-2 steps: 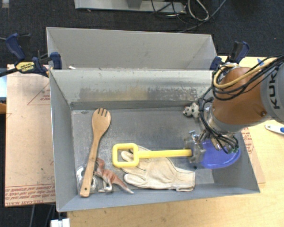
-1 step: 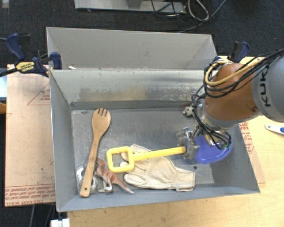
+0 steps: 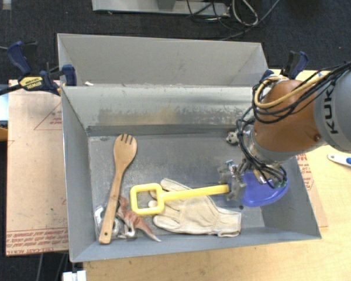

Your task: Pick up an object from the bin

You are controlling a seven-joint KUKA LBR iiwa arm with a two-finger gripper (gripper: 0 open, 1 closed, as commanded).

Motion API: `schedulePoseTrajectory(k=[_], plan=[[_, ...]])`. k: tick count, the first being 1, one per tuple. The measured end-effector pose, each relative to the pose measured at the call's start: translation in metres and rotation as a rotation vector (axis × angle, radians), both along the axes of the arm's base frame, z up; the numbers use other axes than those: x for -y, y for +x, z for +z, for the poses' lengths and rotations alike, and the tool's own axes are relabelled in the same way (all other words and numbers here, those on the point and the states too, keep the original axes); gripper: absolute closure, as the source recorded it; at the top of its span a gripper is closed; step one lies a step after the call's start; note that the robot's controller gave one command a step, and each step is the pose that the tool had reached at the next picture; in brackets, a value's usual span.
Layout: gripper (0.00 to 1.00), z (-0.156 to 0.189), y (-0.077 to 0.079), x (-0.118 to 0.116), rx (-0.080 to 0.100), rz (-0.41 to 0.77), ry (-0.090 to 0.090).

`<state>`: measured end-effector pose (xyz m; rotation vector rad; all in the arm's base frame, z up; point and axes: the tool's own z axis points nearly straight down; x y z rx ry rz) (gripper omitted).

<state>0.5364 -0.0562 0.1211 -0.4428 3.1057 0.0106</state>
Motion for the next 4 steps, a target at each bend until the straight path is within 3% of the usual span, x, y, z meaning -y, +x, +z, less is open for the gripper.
schedulePoseTrajectory(k=[1,2,3,4], plan=[[1.00,0.094,0.020,-0.001,0.013,0.008,-0.003],[1.00,0.207,-0.009,-0.014,-0.008,0.009,0.002],[1.00,0.110,0.004,-0.001,-0.001,0.027,0.000],[1.00,0.086,0.001,-0.006,-0.009,0.042,0.001]])
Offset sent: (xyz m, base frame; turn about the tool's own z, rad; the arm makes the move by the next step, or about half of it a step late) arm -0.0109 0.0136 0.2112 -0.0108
